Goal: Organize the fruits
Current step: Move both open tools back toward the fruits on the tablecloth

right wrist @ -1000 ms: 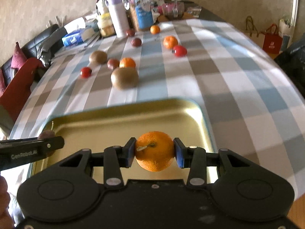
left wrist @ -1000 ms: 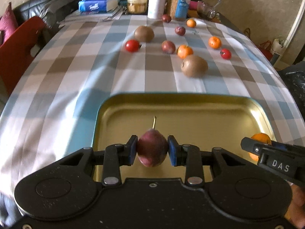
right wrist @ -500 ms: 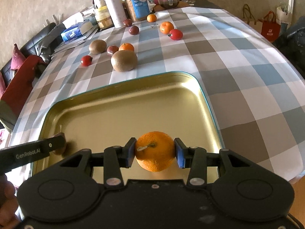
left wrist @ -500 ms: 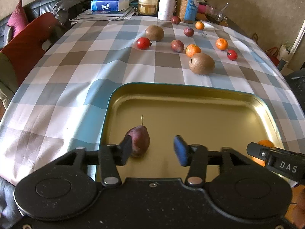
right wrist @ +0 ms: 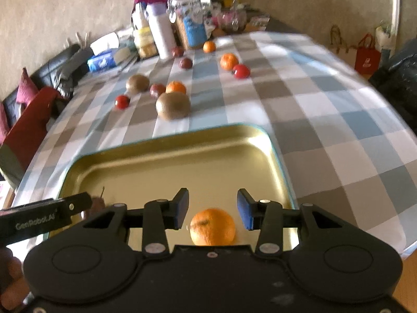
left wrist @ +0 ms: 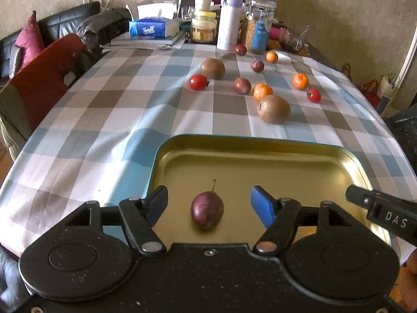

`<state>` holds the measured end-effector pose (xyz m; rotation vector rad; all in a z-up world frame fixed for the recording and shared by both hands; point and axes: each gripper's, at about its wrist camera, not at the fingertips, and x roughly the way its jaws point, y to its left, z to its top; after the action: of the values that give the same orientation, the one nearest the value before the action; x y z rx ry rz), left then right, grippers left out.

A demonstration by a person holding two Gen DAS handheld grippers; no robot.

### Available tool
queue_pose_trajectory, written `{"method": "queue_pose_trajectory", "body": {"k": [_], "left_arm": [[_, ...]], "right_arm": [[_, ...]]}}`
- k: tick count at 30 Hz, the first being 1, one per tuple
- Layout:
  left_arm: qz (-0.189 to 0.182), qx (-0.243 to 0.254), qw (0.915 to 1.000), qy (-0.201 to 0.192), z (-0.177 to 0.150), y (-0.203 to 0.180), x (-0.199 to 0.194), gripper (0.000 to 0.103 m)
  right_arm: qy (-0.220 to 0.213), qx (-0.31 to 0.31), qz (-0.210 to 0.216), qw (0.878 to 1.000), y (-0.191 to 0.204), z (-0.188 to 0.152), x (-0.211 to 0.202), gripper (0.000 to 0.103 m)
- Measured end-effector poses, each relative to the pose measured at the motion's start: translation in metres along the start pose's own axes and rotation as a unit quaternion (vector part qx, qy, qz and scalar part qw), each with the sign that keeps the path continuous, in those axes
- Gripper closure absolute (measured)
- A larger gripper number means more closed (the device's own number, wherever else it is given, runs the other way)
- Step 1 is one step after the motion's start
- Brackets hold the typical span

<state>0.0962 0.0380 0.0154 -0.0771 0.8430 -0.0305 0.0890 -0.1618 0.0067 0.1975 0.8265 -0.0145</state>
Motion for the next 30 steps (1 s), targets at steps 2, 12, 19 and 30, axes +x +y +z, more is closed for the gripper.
{"method": "queue_pose_trajectory", "body": {"k": [2,12,19,30], "left_arm": [[-0.001,0.001,1.0,-0.005,0.0,0.0,-0.001,0.03],[0.006,-0.002,1.0,-0.003,0.004,0.002,0.005,0.028],[-0.001,0.007,0.9999,-0.009,0.011,0.001,0.009,0.028],[-0.001,0.026,0.9993,-0.027,0.043,-0.005,0.023,0.029]], "right_arm": [[-0.025,-0.004,-0.003,1.0,0.0,-0.002,-0.004,0.059],[-0.029,-0.007,0.005,1.0,0.002,0.006,0.0,0.059],[-0.029,-0.042,-0.001,0.999,0.008,0.013,0.006,0.059],[-0.006,-0.032,0.016,0.999,0.01,0.049,0.037,0.059]]}}
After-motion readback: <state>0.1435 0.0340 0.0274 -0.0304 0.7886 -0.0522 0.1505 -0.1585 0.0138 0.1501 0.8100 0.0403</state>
